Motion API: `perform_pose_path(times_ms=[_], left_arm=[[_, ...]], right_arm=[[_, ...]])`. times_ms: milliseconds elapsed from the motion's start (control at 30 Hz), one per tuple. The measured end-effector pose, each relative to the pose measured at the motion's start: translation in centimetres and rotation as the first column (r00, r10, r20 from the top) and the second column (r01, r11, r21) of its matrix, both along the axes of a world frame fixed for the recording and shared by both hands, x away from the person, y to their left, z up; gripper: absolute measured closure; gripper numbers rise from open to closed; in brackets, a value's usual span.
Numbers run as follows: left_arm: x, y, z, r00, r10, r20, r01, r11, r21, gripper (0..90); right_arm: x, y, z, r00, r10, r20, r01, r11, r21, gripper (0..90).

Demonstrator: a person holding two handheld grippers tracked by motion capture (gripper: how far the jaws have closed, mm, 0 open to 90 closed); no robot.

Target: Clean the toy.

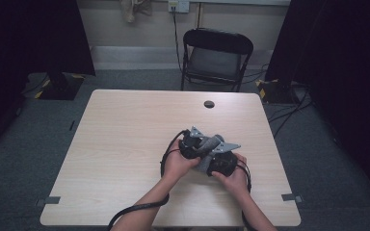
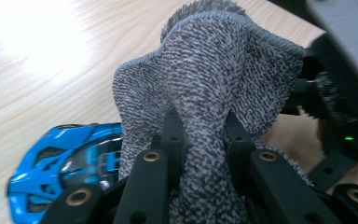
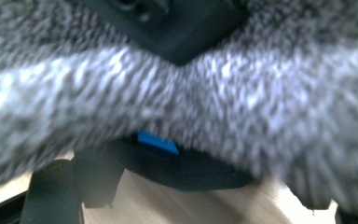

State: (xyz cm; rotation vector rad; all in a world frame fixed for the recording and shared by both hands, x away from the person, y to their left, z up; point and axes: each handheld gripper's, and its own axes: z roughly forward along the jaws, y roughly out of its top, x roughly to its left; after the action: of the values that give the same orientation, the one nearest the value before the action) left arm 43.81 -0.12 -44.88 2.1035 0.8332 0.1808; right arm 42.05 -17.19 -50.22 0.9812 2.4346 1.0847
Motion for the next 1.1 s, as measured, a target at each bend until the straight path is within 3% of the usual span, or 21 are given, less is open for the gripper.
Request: perform_pose_path(times_ms=[433,533,667,1100], left_arm=[[-0.4,-1.2,-1.3,0.9993,-0.021,-0.032,0.021,0.9995,-0.022,75.4],[-0.5,-1.2,-1.6,0.9995,-0.017,-0.025,0.016,0.9990,-0.040,75.3],[-0.6,-1.5,-1.5,0.9999,-0.015,0.008,0.015,0.9998,-0.009,74.9],[0.2,-1.6,-1.5,0.9995,0.030,0.014,-0.030,0.9995,-0.013,74.8]], right_arm=[[0.0,0.0,0.0,1.0000,-0.001,0.000,0.001,1.000,0.001,24.0],[0.0,0.0,0.0,1.0000,0.000,0.000,0.000,1.000,0.001,24.0],[0.0,0.0,0.0,1.0000,0.000,0.001,0.000,1.000,0.001,24.0],[0.0,0.0,0.0,1.0000,0.000,0.000,0.000,1.000,0.000,24.0]])
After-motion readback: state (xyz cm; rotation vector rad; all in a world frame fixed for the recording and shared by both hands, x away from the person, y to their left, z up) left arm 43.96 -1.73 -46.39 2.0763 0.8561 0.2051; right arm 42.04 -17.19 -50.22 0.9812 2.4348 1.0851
